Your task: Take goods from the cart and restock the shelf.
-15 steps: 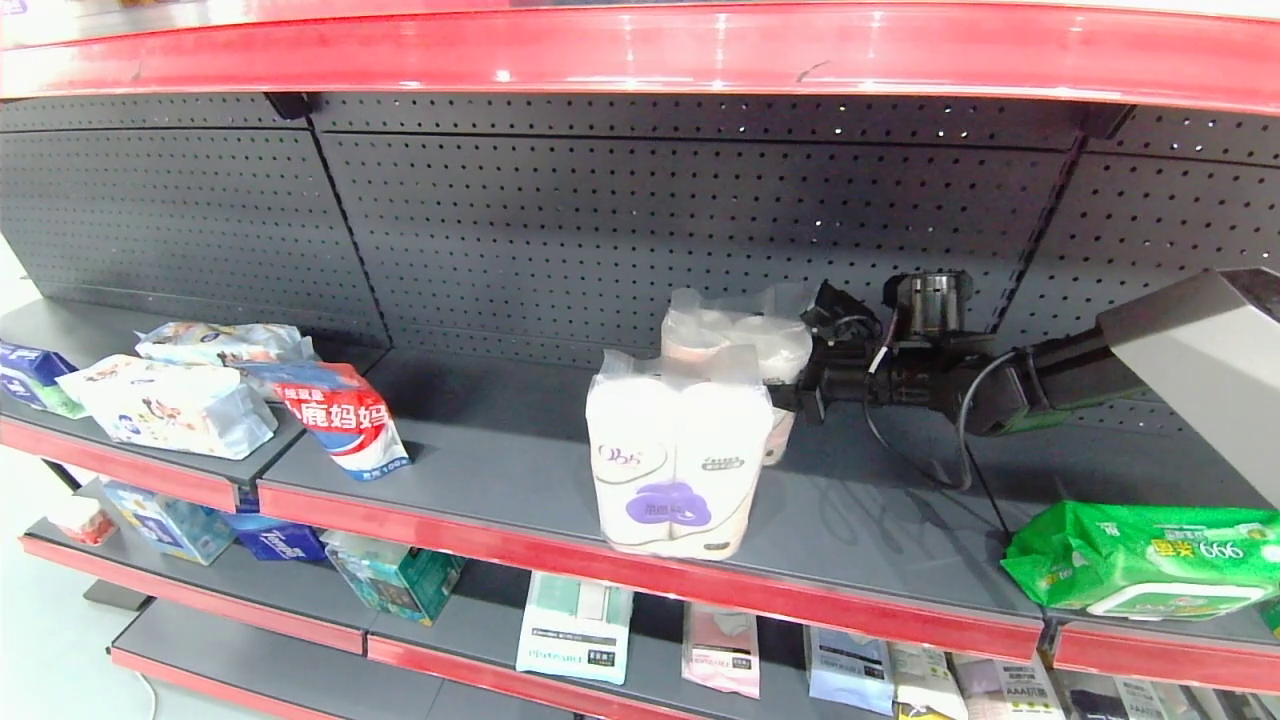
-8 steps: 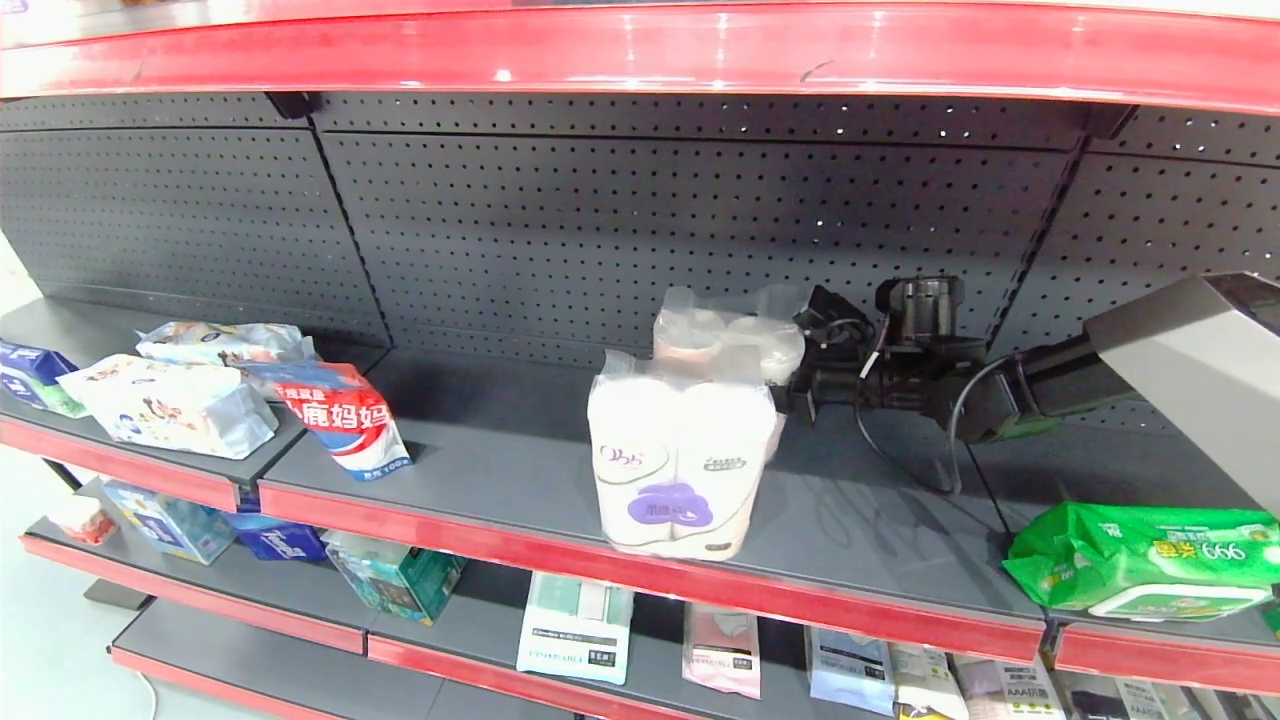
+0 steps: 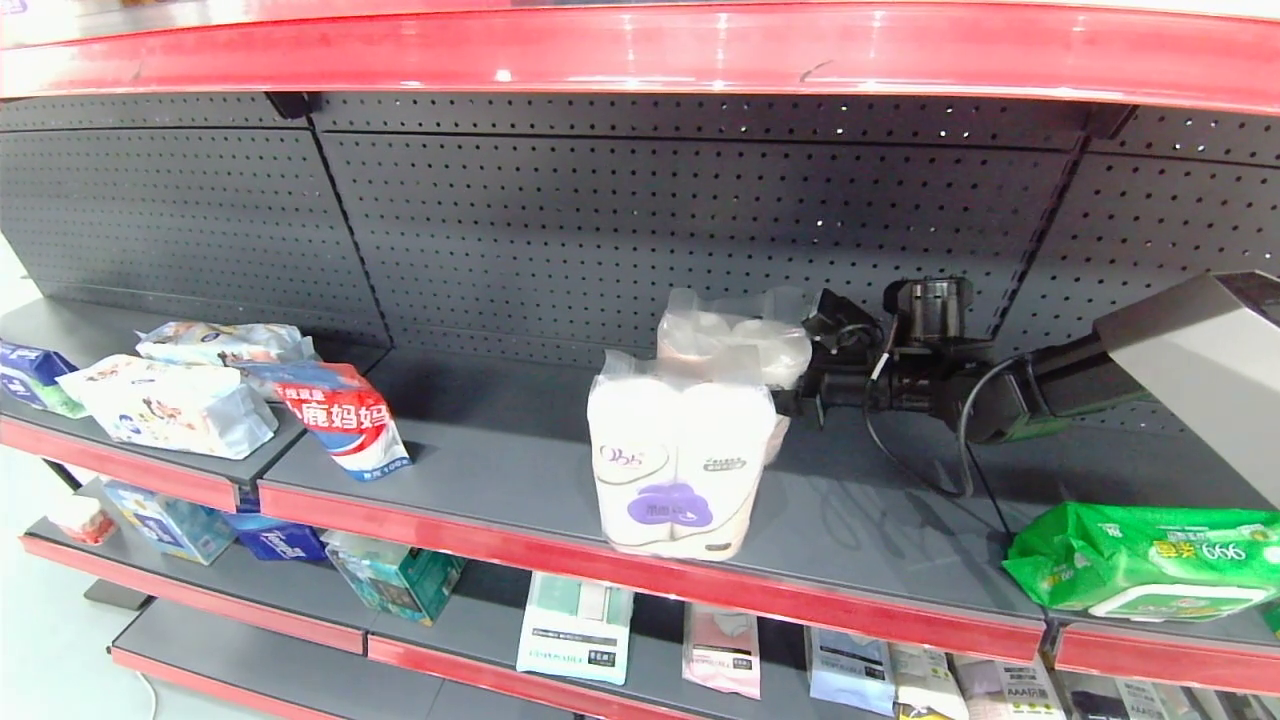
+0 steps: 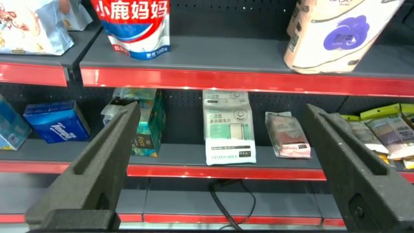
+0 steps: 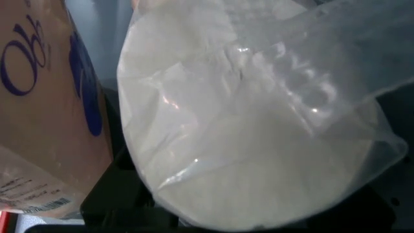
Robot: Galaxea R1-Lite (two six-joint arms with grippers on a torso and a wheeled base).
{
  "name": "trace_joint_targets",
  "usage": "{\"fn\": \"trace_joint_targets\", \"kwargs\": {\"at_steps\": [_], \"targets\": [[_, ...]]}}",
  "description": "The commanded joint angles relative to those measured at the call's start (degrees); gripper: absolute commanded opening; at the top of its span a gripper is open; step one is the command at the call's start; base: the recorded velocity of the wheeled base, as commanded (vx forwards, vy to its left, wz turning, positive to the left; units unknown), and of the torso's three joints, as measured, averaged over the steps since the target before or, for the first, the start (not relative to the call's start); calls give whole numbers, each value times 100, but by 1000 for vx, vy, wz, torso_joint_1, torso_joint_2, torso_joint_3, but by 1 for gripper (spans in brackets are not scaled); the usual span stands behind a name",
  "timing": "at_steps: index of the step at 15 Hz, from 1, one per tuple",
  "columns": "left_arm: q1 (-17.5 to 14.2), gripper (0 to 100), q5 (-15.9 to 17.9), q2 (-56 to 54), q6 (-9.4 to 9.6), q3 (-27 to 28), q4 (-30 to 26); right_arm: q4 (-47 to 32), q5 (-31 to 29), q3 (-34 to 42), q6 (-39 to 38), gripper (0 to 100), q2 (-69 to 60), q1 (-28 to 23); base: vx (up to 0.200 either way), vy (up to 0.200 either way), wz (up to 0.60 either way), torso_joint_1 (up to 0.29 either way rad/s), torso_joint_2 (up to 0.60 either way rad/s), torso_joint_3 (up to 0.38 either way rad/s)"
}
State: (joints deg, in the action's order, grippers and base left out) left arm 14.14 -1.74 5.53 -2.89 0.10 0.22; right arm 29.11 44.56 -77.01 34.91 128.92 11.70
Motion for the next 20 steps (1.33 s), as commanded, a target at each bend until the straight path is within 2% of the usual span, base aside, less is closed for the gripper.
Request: {"fn": "trace_joint_targets", "kwargs": {"at_steps": [1, 12, 20], "targets": [[1, 100, -1, 9, -1, -1, 4, 7, 9, -7, 7, 0, -7, 25, 0, 0, 0, 0, 0, 0], [1, 100, -1, 9, -1, -1, 4, -11, 44, 81, 130, 0, -42, 69, 0, 0, 0, 0, 0, 0], [1, 100, -1, 9, -1, -1, 4, -63, 132, -42, -283, 0, 2, 166, 0, 0, 0, 0, 0, 0]]}}
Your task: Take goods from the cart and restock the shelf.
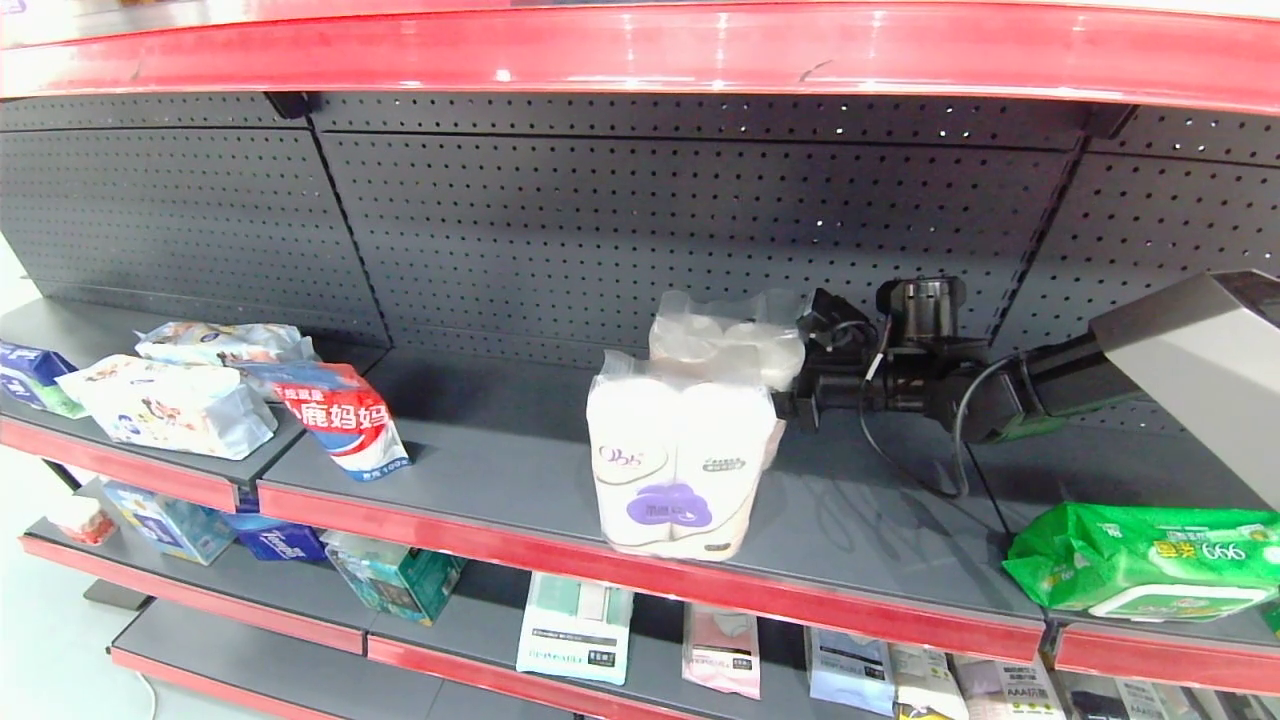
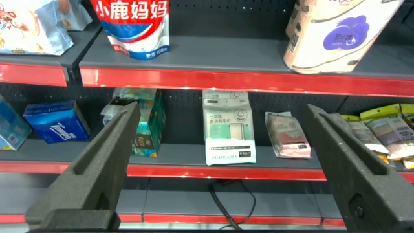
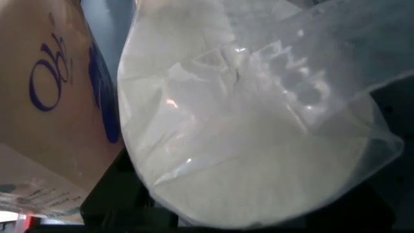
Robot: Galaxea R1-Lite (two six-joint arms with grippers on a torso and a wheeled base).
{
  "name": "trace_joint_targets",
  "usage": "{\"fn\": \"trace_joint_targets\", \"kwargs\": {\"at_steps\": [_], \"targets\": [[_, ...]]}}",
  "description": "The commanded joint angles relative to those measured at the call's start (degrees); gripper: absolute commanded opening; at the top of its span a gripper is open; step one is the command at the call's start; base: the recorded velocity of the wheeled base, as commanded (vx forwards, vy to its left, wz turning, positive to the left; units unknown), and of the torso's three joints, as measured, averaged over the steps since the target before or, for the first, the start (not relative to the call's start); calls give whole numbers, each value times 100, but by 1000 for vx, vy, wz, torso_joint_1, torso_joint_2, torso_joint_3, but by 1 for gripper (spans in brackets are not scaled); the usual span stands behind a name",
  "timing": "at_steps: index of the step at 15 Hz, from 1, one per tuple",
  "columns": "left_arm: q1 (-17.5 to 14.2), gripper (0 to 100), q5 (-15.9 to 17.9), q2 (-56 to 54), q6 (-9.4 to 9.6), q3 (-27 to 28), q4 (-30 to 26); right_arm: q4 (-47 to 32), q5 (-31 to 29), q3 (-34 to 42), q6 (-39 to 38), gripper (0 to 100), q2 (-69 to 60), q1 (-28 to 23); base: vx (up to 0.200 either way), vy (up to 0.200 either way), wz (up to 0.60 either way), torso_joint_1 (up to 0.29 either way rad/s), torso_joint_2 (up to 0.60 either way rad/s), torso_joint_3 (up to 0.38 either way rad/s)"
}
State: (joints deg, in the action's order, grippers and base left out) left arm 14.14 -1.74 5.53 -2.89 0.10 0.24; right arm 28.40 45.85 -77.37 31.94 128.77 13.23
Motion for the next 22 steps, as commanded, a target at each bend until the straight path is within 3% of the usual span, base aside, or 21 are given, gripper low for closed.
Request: {"fn": "trace_joint_targets", "kwargs": {"at_steps": [1, 5, 6, 16, 22], "targets": [[1, 100, -1, 9, -1, -1, 2, 16, -6, -85, -56, 0, 61, 4, 0, 0, 0, 0, 0, 0], [1, 100, -1, 9, -1, -1, 2, 16, -15, -146, 14, 0, 113, 4, 0, 0, 0, 0, 0, 0], [1, 100, -1, 9, -1, -1, -7, 16, -15, -138, 40, 100, 113, 4, 0, 0, 0, 0, 0, 0], [1, 100, -1, 9, -1, -1, 2, -2, -234, 240, -4, 100, -291, -110, 0, 0, 0, 0, 0, 0], [1, 100, -1, 9, -1, -1, 2, -19, -419, 785, 14, 100, -528, -576, 0, 0, 0, 0, 0, 0]]}}
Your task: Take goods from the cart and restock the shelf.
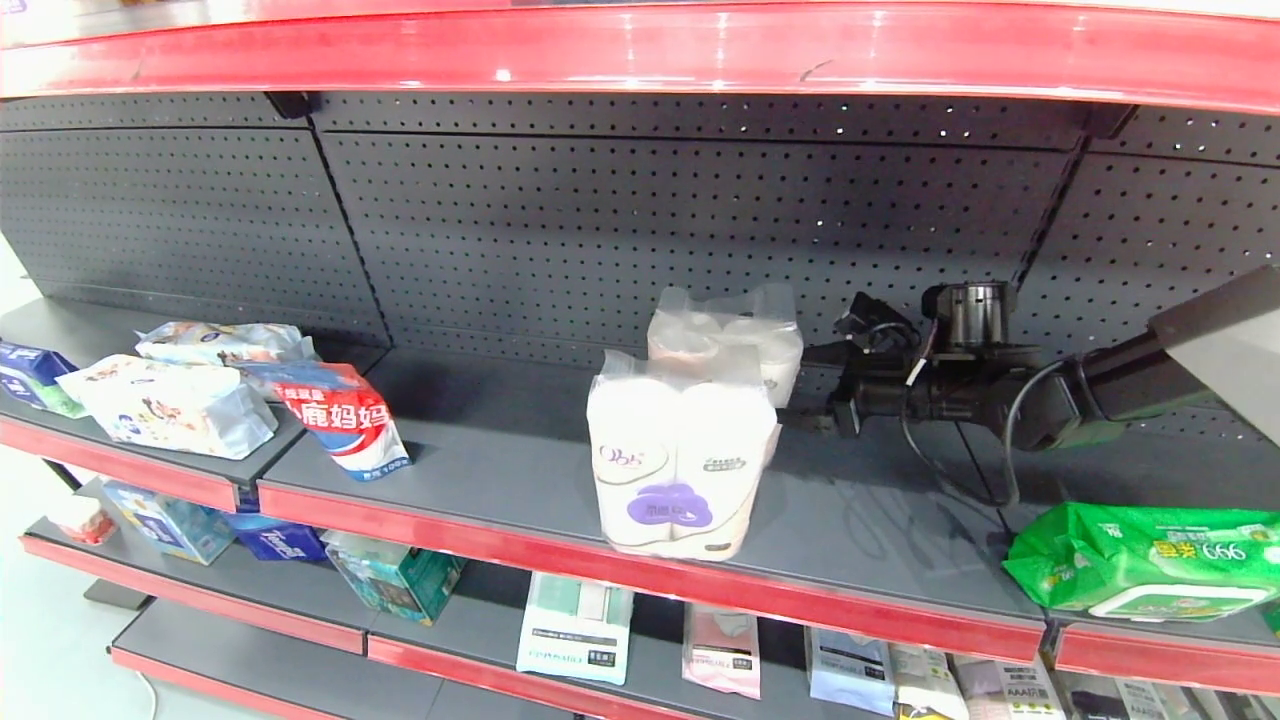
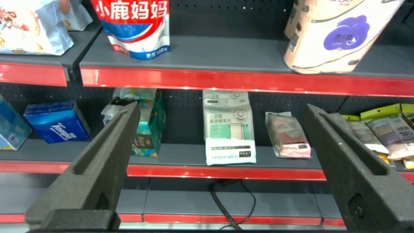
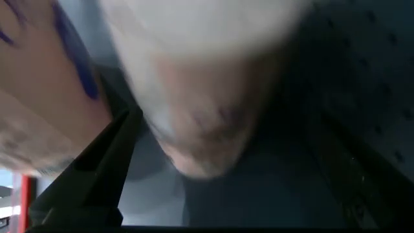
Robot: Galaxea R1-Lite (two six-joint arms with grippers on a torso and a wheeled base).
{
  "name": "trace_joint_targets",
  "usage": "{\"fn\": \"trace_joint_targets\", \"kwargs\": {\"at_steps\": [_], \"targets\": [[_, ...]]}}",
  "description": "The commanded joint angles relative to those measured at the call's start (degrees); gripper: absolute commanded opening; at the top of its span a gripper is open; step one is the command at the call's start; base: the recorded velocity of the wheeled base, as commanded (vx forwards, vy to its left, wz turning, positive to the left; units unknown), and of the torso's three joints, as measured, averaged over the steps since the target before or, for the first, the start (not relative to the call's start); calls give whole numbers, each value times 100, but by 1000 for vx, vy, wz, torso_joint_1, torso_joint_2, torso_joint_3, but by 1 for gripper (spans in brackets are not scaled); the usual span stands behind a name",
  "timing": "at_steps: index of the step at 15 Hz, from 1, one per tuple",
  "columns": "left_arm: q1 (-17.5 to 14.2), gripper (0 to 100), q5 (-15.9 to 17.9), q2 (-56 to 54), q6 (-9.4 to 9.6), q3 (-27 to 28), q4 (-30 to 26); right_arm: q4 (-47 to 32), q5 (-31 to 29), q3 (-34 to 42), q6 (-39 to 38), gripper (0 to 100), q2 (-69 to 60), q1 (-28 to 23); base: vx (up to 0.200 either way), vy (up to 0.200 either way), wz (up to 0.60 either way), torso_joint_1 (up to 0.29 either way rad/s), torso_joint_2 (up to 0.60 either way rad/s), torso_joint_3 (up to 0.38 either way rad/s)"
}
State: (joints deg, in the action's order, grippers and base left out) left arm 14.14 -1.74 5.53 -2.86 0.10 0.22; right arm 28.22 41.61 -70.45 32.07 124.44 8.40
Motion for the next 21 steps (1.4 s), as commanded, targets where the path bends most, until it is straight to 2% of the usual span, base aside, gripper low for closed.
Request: {"fn": "trace_joint_targets", "kwargs": {"at_steps": [1, 5, 11, 14, 16, 19, 21], "targets": [[1, 100, -1, 9, -4, -1, 4, -10, -21, 181, -34, 100, -175, -163, 0, 0, 0, 0, 0, 0], [1, 100, -1, 9, -4, -1, 4, -10, -74, 462, -34, 100, -421, -313, 0, 0, 0, 0, 0, 0], [1, 100, -1, 9, -4, -1, 4, -10, -126, 1517, -43, 100, -1273, -1033, 0, 0, 0, 0, 0, 0], [1, 100, -1, 9, -4, -1, 4, -10, -399, 1938, -96, 100, -1818, -1429, 0, 0, 0, 0, 0, 0], [1, 100, -1, 9, -4, -1, 4, -1, -1041, 2413, -615, 100, -2644, -1930, 0, 0, 0, 0, 0, 0], [1, 100, -1, 9, -4, -1, -4, -1, -1805, 3160, -1247, 100, -3673, -2316, 0, 0, 0, 0, 0, 0], [1, 100, -1, 9, -4, -1, 4, -1, -2965, 3934, -2056, 100, -4894, -2387, 0, 0, 0, 0, 0, 0]]}}
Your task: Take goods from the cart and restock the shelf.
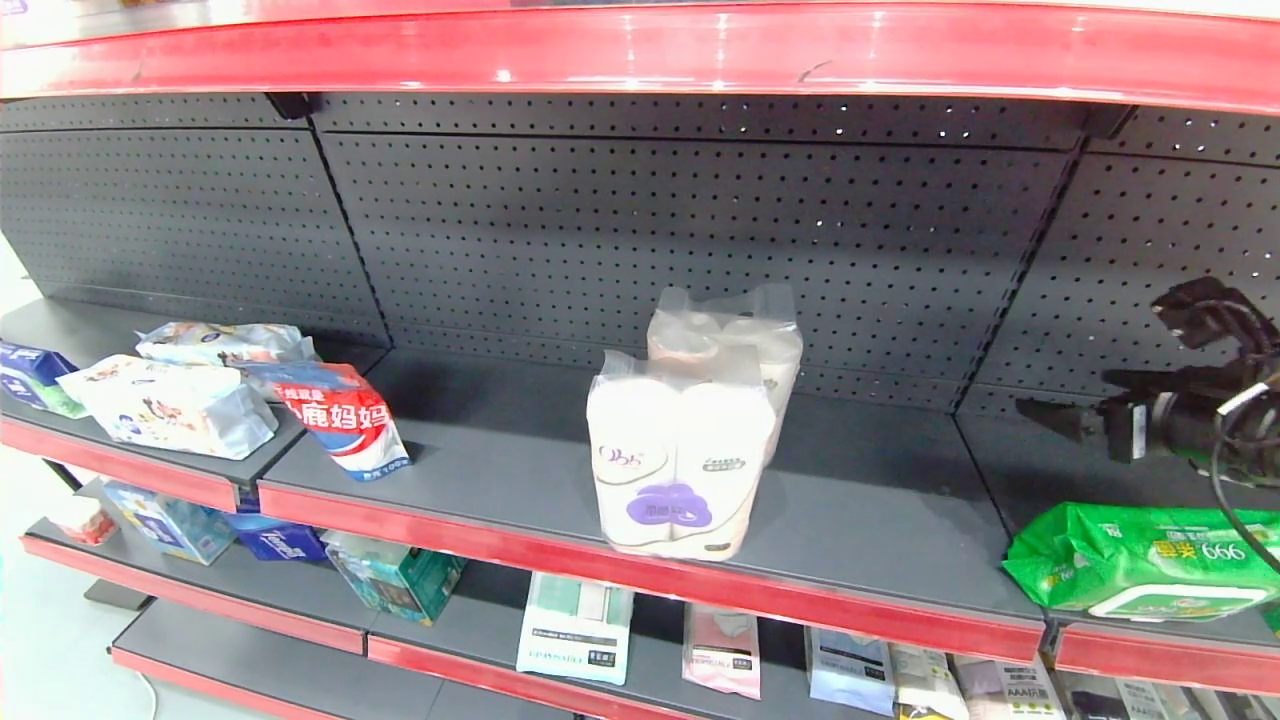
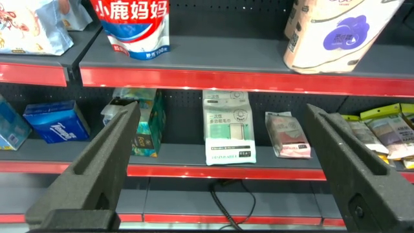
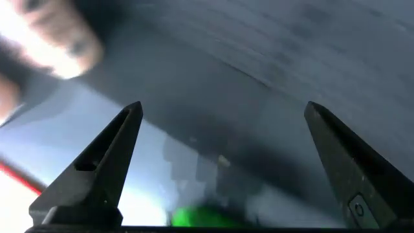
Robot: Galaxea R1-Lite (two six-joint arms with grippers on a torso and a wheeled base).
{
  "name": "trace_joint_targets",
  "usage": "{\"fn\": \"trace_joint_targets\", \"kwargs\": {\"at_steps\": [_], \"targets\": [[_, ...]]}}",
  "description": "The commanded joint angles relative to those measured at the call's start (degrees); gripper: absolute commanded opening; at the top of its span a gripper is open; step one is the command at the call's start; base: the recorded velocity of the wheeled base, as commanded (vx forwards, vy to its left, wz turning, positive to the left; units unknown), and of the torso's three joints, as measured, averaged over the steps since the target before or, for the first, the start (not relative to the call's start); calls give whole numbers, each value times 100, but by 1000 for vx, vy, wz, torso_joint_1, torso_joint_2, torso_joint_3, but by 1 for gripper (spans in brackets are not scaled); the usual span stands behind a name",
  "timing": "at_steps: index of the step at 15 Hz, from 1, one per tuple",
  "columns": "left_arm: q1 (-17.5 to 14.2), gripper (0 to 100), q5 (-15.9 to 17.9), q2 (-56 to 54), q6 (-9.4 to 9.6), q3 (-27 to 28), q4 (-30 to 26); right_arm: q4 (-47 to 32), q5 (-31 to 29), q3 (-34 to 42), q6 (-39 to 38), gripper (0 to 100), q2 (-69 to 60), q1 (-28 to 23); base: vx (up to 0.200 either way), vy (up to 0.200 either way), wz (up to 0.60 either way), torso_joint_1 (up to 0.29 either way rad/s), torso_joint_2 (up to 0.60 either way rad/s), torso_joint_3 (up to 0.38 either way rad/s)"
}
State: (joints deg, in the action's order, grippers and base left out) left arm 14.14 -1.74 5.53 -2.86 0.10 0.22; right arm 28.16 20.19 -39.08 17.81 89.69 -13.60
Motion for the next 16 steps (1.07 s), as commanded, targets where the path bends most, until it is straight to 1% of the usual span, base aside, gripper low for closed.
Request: {"fn": "trace_joint_targets", "kwargs": {"at_steps": [1, 3, 5, 6, 9, 10, 11, 12, 14, 15, 16], "targets": [[1, 100, -1, 9, -4, -1, 4, 5, -1237, 1192, -876, 100, -1990, -151, 0, 0, 0, 0, 0, 0], [1, 100, -1, 9, -4, -1, 4, 5, -1799, 2159, -920, 100, -3247, -90, 0, 0, 0, 0, 0, 0], [1, 100, -1, 9, -4, -1, 4, -12, -2326, 3082, -920, 100, -4592, 174, 0, 0, 0, 0, 0, 0], [1, 100, -1, 9, -4, -1, 4, -109, -2335, 3337, -937, 100, -5022, 165, 0, 0, 0, 0, 0, 0], [1, 100, -1, 9, -4, -1, 4, -197, -2256, 3697, -1016, 100, -5734, 253, 0, 0, 0, 0, 0, 0], [1, 100, -1, 9, -4, -1, 4, -302, -2019, 3891, -1157, 100, -6147, 394, 0, 0, 0, 0, 0, 0], [1, 100, -1, 9, -4, -1, 4, -540, -1834, 3891, -1280, 100, -6288, 473, 0, 0, 0, 0, 0, 0], [1, 100, -1, 9, -4, -1, -4, -1216, -1474, 3645, -1588, 100, -6525, 649, 0, 0, 0, 0, 0, 0], [1, 100, -1, 9, -4, -1, 4, -1999, -1184, 3293, -1755, 100, -6569, 789, 0, 0, 0, 0, 0, 0], [1, 100, -1, 9, -4, -1, 4, -2174, -1017, 3267, -1728, 100, -6710, 903, 0, 0, 0, 0, 0, 0], [1, 100, -1, 9, -4, -1, 4, -2210, -1017, 3381, -1632, 100, -7035, 956, 0, 0, 0, 0, 0, 0]]}}
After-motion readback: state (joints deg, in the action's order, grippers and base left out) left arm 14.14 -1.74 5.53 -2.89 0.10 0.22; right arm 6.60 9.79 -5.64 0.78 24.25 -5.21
